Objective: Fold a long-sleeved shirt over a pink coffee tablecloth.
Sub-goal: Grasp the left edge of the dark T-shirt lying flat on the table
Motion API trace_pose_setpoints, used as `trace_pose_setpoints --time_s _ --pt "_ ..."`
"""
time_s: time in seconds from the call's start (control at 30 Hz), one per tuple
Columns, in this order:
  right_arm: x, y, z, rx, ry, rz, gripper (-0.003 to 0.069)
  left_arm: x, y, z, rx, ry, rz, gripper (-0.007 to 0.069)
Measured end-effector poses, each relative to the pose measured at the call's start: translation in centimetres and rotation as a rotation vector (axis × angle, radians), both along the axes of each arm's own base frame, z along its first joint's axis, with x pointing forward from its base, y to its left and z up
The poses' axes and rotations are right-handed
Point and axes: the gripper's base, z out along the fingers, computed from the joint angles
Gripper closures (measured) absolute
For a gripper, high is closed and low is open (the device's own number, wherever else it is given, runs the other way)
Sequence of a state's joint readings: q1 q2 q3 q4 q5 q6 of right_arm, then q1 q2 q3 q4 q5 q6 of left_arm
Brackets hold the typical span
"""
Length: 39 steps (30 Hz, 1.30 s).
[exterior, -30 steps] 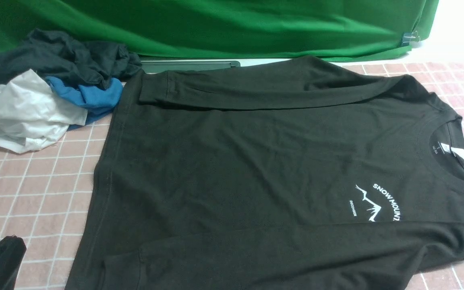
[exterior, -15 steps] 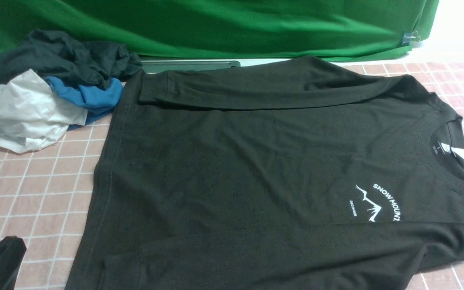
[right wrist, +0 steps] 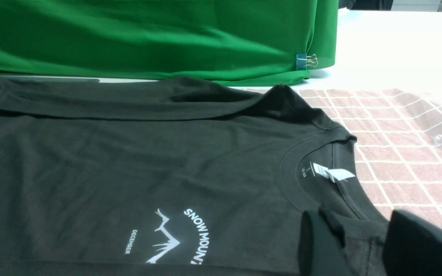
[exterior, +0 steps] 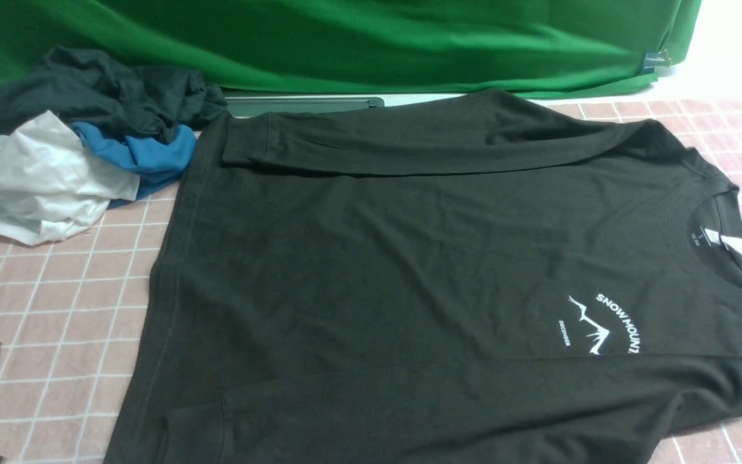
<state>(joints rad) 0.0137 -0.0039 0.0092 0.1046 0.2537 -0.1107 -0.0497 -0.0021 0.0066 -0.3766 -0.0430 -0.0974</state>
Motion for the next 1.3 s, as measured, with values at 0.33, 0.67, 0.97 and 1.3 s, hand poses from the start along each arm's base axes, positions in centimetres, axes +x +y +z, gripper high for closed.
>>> trace_pose_setpoints --time_s 0.33,0.67,0.97,1.3 --pt "0.0 0.0 0.0 0.001 0.0 0.0 0.0419 -0.7 -0.9 3.9 -0.04 0.096 -0.103 0.0605" --pt "0.0 0.0 0.0 0.001 0.0 0.0 0.0419 3.3 -3.9 7.4 0.398 0.587 -0.523 0.0605" --pt "0.1 0.0 0.4 0.088 -0.036 -0.009 0.0419 9.5 -4.5 5.3 0.441 0.899 -0.69 0.0605" --pt "0.1 -0.3 2.5 0.669 -0.253 -0.054 0.0419 11.8 -4.8 1.9 0.458 1.088 -0.764 0.0605"
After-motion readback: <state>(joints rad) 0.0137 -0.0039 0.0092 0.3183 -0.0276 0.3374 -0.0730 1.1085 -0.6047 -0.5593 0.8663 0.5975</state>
